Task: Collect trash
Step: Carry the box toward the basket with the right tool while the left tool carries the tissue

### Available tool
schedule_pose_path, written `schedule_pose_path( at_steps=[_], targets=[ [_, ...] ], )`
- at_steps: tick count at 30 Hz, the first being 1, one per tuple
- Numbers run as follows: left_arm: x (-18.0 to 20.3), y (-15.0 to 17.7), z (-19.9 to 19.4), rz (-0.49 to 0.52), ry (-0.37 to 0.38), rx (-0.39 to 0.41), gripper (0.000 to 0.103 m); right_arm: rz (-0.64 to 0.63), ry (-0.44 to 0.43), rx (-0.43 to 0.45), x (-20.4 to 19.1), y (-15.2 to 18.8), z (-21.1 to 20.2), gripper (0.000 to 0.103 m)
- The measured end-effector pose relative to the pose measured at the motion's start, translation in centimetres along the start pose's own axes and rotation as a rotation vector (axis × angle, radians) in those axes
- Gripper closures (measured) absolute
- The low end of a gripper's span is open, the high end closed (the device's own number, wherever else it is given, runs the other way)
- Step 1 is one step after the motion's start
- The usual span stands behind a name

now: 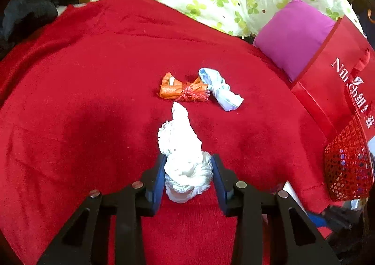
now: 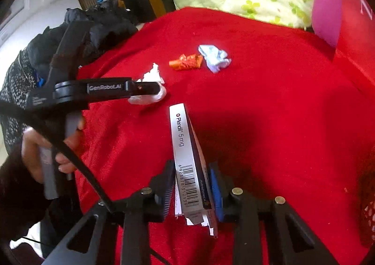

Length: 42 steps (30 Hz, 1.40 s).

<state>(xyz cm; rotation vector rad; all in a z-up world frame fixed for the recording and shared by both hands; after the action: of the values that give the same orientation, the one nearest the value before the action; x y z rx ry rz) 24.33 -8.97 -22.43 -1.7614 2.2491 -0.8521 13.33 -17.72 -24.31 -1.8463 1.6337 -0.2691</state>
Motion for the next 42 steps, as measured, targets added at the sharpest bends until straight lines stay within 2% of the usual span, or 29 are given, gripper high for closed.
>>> schedule_pose_path(
  at_steps=[5,8,11,20,29,42],
  targets=[
    [1.3,0.0,-4.0,0.042,-0.055,0.066,0.063,0.063,0.003,0.175,1.4,-1.2,-4.9,0.073],
    [2.7,0.1,-6.7,0.082,-0.105,0.105,0.063,0.099,0.049,0.287,2.8,-1.3,-8.4,0.073],
    [3.8,0.1,-8.8,0.119,-0.132,0.147,0.063,0.128,0.058,0.377,3.4,-1.2,-11.3,0.073],
    [8.5,0.5,-14.2,0.216,-0.174,0.248,0.063,0.179,0.07,0.566,3.8,0.6,-18.0,0.073],
    [12.7,1.0,-17.7,0.304,-0.23,0.348,0.063,0.206,0.069,0.633,4.7,1.5,-20.8,0.073],
    [16.8,1.2,-17.2,0.356,-0.239,0.347,0.063,0.226,0.073,0.701,6.2,2.6,-23.4,0.073]
  ],
)
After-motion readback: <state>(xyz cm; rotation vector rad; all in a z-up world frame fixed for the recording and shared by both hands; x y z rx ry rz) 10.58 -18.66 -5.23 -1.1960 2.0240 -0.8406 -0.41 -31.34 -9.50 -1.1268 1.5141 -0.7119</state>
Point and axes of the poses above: each gripper's, at about its wrist camera, not at the fingertips, and z roughly the way its jaws point, x to its right, y to its underside, the point moved 7 cm from there along z, roughly the way its jaws point, and after that the axes turned 5 degrees about -x, right-handed, at the moved point
